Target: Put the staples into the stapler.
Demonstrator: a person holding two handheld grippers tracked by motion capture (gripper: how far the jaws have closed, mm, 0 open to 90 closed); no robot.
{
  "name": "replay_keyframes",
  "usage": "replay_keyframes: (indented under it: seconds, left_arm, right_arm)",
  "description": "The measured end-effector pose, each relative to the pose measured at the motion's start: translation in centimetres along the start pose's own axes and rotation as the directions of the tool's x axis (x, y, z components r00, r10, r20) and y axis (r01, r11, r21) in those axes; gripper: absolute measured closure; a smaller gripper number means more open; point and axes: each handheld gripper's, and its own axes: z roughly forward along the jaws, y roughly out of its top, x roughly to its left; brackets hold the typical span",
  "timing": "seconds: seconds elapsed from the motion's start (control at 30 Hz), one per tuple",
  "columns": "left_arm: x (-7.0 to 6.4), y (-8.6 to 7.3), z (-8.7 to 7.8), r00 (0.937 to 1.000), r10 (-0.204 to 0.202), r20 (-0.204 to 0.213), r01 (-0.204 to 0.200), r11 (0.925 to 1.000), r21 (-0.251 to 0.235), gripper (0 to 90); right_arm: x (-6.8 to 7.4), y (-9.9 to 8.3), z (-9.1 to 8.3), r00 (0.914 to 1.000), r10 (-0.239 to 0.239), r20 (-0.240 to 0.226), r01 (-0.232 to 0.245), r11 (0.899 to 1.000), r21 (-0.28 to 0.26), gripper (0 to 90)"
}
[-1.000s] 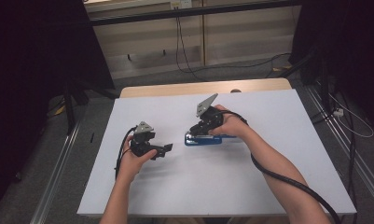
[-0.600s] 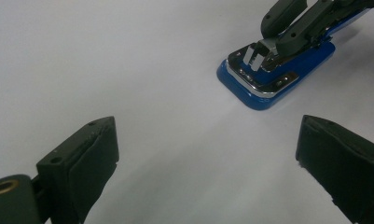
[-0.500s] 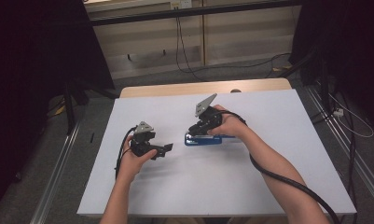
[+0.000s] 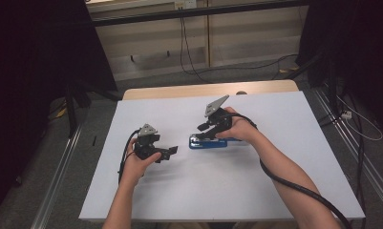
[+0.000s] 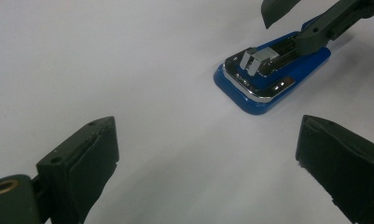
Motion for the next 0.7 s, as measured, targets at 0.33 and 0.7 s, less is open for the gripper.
replay_keyframes:
  seconds: [0.33,0.7]
  left_arm:
    - [-0.1,0.2,0.2,0.9999,-0.012,-0.009,0.012,0.9995,-0.028,6.1]
    - [-0.4,0.3,0.5,1.0,-0.008,-0.001,0.008,0.9995,-0.032,6.1]
  right_arm:
    - [0.7,-1.4,-2.5,0.9927,0.087,0.083,-0.083,0.995,-0.049,33.2]
    - [1.5,-3.0,-4.6,0.978,0.15,0.145,-0.141,0.987,-0.074,17.0]
